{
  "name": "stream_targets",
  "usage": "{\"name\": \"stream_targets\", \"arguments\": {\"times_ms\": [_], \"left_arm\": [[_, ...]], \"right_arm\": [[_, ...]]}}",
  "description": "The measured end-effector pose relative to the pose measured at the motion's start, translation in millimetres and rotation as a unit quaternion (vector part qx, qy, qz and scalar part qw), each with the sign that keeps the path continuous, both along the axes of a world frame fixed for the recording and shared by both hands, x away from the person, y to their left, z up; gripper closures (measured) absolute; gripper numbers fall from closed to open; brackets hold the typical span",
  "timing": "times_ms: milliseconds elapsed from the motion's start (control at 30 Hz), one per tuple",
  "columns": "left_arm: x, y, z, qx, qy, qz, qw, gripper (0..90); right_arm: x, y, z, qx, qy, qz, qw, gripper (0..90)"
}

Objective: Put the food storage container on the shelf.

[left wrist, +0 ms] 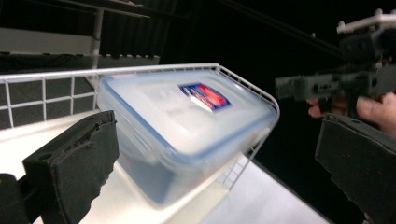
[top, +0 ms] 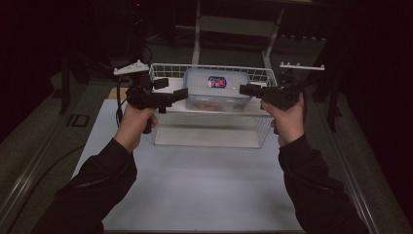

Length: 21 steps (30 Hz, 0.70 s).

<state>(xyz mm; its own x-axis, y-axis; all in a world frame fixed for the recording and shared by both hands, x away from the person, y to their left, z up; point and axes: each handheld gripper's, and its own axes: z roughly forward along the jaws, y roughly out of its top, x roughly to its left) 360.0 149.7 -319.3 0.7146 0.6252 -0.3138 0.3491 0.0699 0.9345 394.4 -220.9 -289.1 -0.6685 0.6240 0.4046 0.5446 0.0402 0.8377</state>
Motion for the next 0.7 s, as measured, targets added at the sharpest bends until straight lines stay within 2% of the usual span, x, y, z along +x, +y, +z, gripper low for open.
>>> {"name": "stream_targets", "arguments": {"times_ms": [33, 67, 100, 167, 267, 300, 333, 367, 400, 433, 467, 500, 633, 700], "left_arm": [[0.0, 0.0, 0.0, 0.0, 0.0, 0.0, 1.0, 0.0], [-10.2, -1.1, -4.2, 0.007, -0.007, -0.004, 0.9999, 0.0], [-16.5, -1.7, -7.3, 0.005, -0.016, -0.006, 0.9998, 0.0], [-25.9, -3.1, -11.8, 0.016, -0.026, -0.01, 0.9995, 0.0], [-40.3, -5.7, -20.3, 0.026, -0.044, -0.005, 0.9987, 0.0], [-40.3, -5.7, -20.3, 0.026, -0.044, -0.005, 0.9987, 0.0], [-51.1, -8.0, -27.8, 0.037, -0.055, 0.003, 0.9978, 0.0], [-51.1, -8.0, -27.8, 0.037, -0.055, 0.003, 0.9978, 0.0], [-62.1, -11.1, -37.4, 0.049, -0.069, 0.016, 0.9963, 0.0], [-62.1, -11.1, -37.4, 0.049, -0.069, 0.016, 0.9963, 0.0], [-69.1, -12.1, -46.8, 0.049, -0.065, 0.019, 0.9965, 0.0], [-69.1, -12.1, -46.8, 0.049, -0.065, 0.019, 0.9965, 0.0], [-83.2, -15.3, -73.1, 0.044, -0.051, 0.013, 0.9977, 0.0], [-85.0, -15.9, -77.3, 0.045, -0.049, 0.012, 0.9977, 0.0]], "right_arm": [[-2.9, 1.6, -0.3, -0.002, -0.002, 0.006, 1.0, 62.2], [-7.4, 5.5, -1.1, -0.008, -0.007, 0.017, 0.9998, 63.6], [-10.2, 7.4, -1.9, -0.008, -0.007, 0.024, 0.9997, 66.2], [-17.1, 12.9, -4.4, -0.011, -0.012, 0.041, 0.999, 70.9], [-24.7, 21.2, -11.3, -0.025, -0.019, 0.054, 0.9981, 77.8], [-25.7, 23.1, -13.6, -0.029, -0.018, 0.056, 0.9978, 80.2], [-27.0, 25.9, -17.9, -0.036, -0.022, 0.055, 0.9976, 83.9], [-27.0, 25.9, -17.9, -0.036, -0.022, 0.055, 0.9976, 83.9], [-28.2, 29.4, -24.4, -0.042, -0.023, 0.055, 0.9973, 89.7], [-28.2, 30.8, -27.6, -0.042, -0.021, 0.058, 0.9972, 89.7], [-28.5, 32.4, -30.7, -0.045, -0.021, 0.059, 0.997, 89.8], [-28.6, 34.2, -33.6, -0.049, -0.019, 0.061, 0.9967, 89.8], [-26.3, 40.3, -43.8, -0.057, -0.014, 0.062, 0.9963, 89.9], [-22.7, 42.7, -48.3, -0.058, -0.009, 0.061, 0.9964, 89.9]]}}
